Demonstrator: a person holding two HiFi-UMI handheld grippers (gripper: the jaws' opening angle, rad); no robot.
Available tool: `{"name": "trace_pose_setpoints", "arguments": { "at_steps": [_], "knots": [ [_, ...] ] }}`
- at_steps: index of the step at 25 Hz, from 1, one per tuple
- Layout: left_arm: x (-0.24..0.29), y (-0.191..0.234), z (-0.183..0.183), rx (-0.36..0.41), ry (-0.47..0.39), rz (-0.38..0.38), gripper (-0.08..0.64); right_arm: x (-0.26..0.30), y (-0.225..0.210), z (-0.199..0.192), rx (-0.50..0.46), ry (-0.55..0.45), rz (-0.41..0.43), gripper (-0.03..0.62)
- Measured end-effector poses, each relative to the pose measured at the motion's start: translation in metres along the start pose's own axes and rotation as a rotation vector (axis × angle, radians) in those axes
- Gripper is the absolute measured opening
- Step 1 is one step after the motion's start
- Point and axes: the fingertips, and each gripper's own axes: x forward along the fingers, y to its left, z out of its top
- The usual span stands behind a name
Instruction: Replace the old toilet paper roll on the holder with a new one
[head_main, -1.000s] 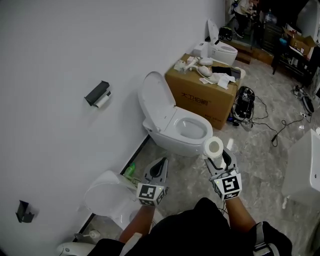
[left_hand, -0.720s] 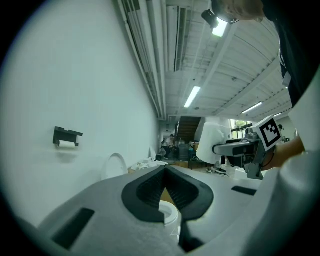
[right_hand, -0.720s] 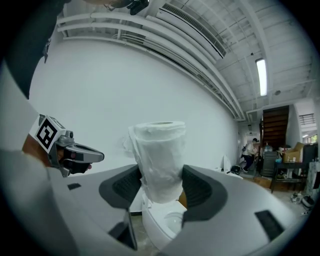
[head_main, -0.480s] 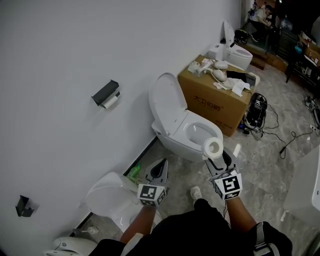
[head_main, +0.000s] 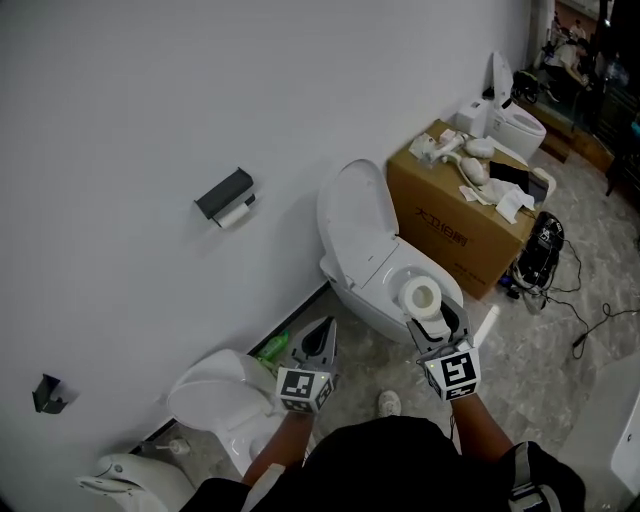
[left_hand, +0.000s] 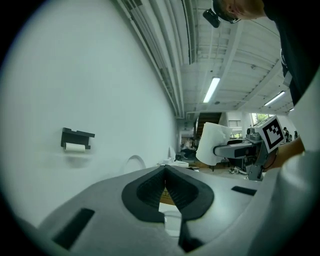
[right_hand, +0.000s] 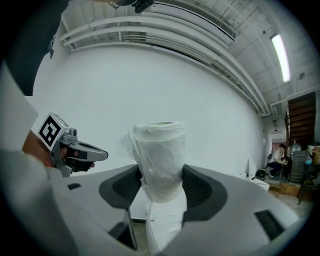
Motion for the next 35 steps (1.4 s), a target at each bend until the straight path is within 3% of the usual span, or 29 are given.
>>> {"name": "trace_pose_setpoints", "arguments": {
  "at_steps": [15, 24, 35],
  "knots": [
    [0.035, 0.04, -0.003, -0.016, 0.02, 0.221, 0.0, 0.087, -0.027, -0.002, -0.011, -0.043, 0.195, 0.25],
    [0.019, 0.098, -0.003, -0.028, 0.023, 0.342, 0.0, 0.146, 0.0, -0.001, 0.008, -0.044, 0.284, 0.25],
    [0.026, 0.195, 0.009, -0.043, -0.024, 0.373, 0.0, 0.241, 0.055, 0.036, 0.006, -0.09, 0.342, 0.25]
  ]
}}
